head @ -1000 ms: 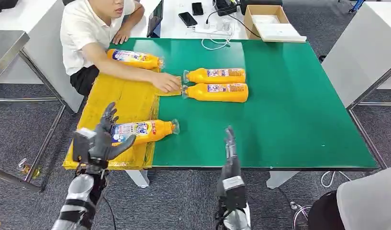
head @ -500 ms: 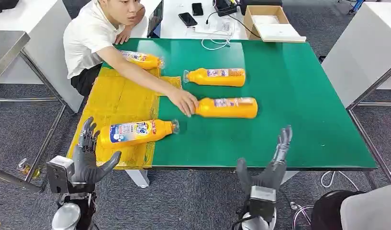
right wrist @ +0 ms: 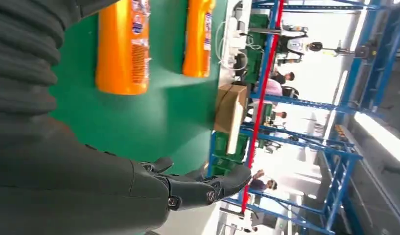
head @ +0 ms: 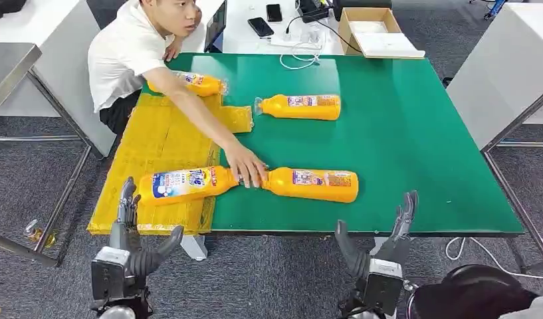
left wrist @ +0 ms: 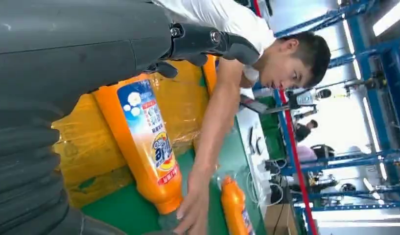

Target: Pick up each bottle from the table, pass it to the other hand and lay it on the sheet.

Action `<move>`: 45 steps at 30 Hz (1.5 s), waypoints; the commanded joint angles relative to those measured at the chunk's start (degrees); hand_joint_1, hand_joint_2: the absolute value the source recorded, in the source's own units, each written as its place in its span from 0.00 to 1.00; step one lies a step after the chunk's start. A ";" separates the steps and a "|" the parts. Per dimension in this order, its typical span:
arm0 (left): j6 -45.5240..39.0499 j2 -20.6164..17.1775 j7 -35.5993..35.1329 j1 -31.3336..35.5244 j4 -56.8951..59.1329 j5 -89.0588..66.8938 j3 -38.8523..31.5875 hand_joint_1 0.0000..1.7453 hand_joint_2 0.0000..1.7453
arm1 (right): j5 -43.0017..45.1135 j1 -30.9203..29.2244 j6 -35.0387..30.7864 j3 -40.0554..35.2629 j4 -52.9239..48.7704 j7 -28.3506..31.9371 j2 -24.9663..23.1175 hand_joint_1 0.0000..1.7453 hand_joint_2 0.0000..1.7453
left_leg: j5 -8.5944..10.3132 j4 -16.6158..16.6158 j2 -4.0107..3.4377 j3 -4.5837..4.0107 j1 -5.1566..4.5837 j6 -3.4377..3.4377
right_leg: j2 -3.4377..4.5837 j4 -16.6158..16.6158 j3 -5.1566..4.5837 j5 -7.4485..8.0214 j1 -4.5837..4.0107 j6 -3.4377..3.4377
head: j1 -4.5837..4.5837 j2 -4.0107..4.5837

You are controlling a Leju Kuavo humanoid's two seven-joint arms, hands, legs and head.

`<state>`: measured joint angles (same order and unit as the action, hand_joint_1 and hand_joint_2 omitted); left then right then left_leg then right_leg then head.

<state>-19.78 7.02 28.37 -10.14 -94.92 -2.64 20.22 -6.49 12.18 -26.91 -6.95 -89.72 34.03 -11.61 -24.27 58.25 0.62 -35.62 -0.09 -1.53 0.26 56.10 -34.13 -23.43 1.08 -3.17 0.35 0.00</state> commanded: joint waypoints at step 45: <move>0.02 2.11 4.41 9.09 11.12 -1.46 8.57 0.00 1.00 | -26.73 -12.48 -3.56 -8.88 18.07 -5.65 10.78 0.00 1.00 | -0.05 -0.10 -0.04 0.30 0.03 0.09 | -0.01 -0.11 0.34 -0.02 -0.04 0.11 | 0.00 0.00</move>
<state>-19.39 9.81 32.74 -3.74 -88.56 -4.02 27.37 -32.50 3.01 -29.86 -14.62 -78.56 28.79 -2.67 -24.27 58.25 0.63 -35.61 -0.10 -1.53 0.25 56.10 -34.08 -23.40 1.09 -3.19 0.35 0.00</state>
